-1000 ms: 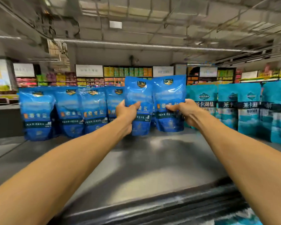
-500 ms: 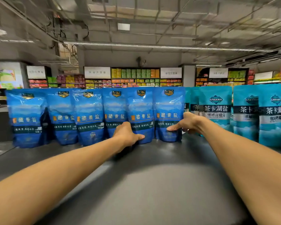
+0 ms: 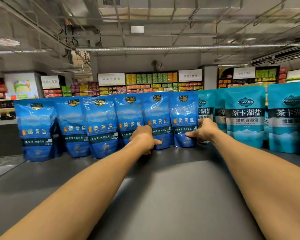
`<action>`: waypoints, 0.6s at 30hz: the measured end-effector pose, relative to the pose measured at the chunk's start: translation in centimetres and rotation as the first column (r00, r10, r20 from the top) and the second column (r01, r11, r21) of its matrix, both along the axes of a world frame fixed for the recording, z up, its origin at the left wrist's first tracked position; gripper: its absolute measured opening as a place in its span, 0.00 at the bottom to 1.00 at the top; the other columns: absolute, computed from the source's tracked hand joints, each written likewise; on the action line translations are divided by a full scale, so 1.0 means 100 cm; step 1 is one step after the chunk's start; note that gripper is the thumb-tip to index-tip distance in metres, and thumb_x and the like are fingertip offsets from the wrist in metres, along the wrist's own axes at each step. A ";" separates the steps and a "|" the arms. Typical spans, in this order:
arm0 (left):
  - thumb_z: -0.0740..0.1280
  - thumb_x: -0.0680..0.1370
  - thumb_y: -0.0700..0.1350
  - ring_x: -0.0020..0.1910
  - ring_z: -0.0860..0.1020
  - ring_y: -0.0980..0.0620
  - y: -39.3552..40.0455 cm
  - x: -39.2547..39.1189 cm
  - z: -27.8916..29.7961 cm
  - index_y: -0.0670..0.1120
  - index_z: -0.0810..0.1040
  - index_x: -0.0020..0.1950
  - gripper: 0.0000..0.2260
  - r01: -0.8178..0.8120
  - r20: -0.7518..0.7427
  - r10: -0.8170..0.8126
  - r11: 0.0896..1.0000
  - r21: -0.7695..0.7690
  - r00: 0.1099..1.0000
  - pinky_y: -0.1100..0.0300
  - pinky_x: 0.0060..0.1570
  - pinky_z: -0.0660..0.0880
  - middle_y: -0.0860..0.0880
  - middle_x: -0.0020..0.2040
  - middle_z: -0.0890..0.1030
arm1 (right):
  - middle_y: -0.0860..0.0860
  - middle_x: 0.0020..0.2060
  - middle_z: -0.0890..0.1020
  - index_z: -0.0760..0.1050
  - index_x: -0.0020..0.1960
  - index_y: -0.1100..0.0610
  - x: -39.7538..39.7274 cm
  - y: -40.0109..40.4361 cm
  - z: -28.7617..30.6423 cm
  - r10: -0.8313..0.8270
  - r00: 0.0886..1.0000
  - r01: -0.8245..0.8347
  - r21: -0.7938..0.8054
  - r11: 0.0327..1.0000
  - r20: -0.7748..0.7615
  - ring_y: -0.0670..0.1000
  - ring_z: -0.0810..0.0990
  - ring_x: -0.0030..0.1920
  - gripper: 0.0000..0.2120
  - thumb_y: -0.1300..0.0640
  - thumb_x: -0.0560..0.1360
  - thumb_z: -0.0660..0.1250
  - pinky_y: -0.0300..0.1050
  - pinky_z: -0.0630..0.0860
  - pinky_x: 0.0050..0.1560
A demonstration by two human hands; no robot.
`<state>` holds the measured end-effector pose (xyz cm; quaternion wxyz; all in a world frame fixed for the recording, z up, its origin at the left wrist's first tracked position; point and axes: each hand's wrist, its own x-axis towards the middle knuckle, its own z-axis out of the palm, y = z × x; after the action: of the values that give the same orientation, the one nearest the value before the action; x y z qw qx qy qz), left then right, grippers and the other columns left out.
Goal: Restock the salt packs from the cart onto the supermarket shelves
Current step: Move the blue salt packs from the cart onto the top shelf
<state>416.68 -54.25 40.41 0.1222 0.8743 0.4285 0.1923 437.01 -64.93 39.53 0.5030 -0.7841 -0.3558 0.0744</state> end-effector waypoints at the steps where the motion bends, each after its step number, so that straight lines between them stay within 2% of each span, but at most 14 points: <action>1: 0.73 0.74 0.56 0.20 0.76 0.51 0.002 0.000 -0.001 0.41 0.72 0.37 0.20 0.001 -0.015 -0.001 1.000 0.010 1.000 0.60 0.31 0.77 0.46 0.27 0.78 | 0.53 0.49 0.85 0.80 0.52 0.54 0.000 0.001 -0.001 0.003 1.000 -0.003 0.011 1.000 0.002 0.53 0.82 0.49 0.19 0.58 0.64 0.83 0.51 0.79 0.59; 4: 0.70 0.76 0.56 0.16 0.74 0.53 0.003 -0.001 -0.003 0.41 0.73 0.34 0.21 0.010 -0.066 -0.007 0.999 0.049 0.998 0.62 0.26 0.73 0.46 0.28 0.78 | 0.53 0.49 0.84 0.79 0.57 0.56 -0.003 0.000 -0.004 0.012 1.000 -0.012 0.023 1.000 0.023 0.53 0.82 0.49 0.23 0.57 0.64 0.82 0.51 0.79 0.58; 6: 0.70 0.77 0.56 0.15 0.74 0.53 0.003 -0.001 -0.005 0.41 0.73 0.34 0.21 0.020 -0.086 -0.015 0.998 0.064 0.996 0.62 0.25 0.72 0.46 0.27 0.78 | 0.52 0.47 0.83 0.79 0.57 0.56 -0.005 -0.004 -0.004 0.018 0.999 -0.019 0.024 1.000 0.037 0.50 0.81 0.43 0.23 0.57 0.65 0.82 0.47 0.79 0.49; 8: 0.69 0.78 0.55 0.14 0.73 0.54 0.003 -0.001 -0.006 0.41 0.73 0.34 0.20 0.040 -0.091 -0.033 0.997 0.071 0.995 0.62 0.25 0.72 0.48 0.22 0.77 | 0.50 0.44 0.83 0.79 0.57 0.56 -0.006 -0.008 -0.002 0.029 0.998 -0.030 0.022 0.999 0.051 0.47 0.79 0.38 0.22 0.58 0.65 0.82 0.41 0.76 0.38; 10: 0.69 0.78 0.54 0.13 0.72 0.56 0.002 -0.003 -0.007 0.41 0.73 0.34 0.20 0.048 -0.101 -0.040 0.996 0.081 0.994 0.62 0.25 0.70 0.50 0.17 0.74 | 0.50 0.43 0.84 0.80 0.56 0.56 -0.007 -0.012 -0.002 0.025 0.996 -0.026 0.012 1.000 0.089 0.47 0.80 0.36 0.22 0.57 0.65 0.82 0.38 0.73 0.31; 12: 0.68 0.78 0.54 0.13 0.72 0.56 0.001 -0.006 -0.008 0.42 0.73 0.35 0.20 0.045 -0.109 -0.036 0.996 0.082 0.993 0.62 0.24 0.69 0.50 0.17 0.75 | 0.52 0.46 0.85 0.80 0.56 0.57 -0.007 -0.014 -0.003 0.010 0.993 -0.012 0.017 1.000 0.121 0.50 0.82 0.38 0.22 0.56 0.64 0.82 0.40 0.75 0.33; 15: 0.66 0.79 0.56 0.13 0.72 0.55 0.000 -0.009 -0.009 0.42 0.72 0.38 0.19 0.024 -0.081 -0.018 0.997 0.078 0.997 0.62 0.24 0.71 0.47 0.24 0.79 | 0.54 0.48 0.85 0.79 0.55 0.57 -0.010 -0.013 -0.004 0.006 0.996 -0.009 0.026 1.000 0.093 0.56 0.84 0.45 0.22 0.56 0.65 0.82 0.49 0.81 0.46; 16: 0.64 0.80 0.57 0.14 0.73 0.54 0.000 -0.010 -0.010 0.43 0.71 0.38 0.19 0.019 -0.065 -0.013 0.997 0.080 0.998 0.62 0.24 0.71 0.47 0.26 0.79 | 0.54 0.48 0.85 0.79 0.52 0.55 -0.011 -0.013 -0.005 0.011 0.997 -0.012 0.014 1.000 0.081 0.56 0.84 0.45 0.19 0.57 0.65 0.82 0.51 0.81 0.49; 18: 0.61 0.81 0.59 0.16 0.74 0.53 0.000 -0.012 -0.009 0.42 0.72 0.38 0.22 0.010 -0.044 -0.006 0.997 0.081 0.999 0.62 0.26 0.74 0.46 0.27 0.80 | 0.55 0.46 0.84 0.75 0.45 0.53 -0.012 -0.012 -0.004 0.014 0.997 -0.013 -0.020 1.000 0.072 0.54 0.81 0.41 0.17 0.56 0.65 0.82 0.51 0.81 0.47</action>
<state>415.51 -54.29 39.49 0.0776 0.8843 0.4194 0.1898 435.77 -66.16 39.12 0.4816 -0.7887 -0.3785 0.0528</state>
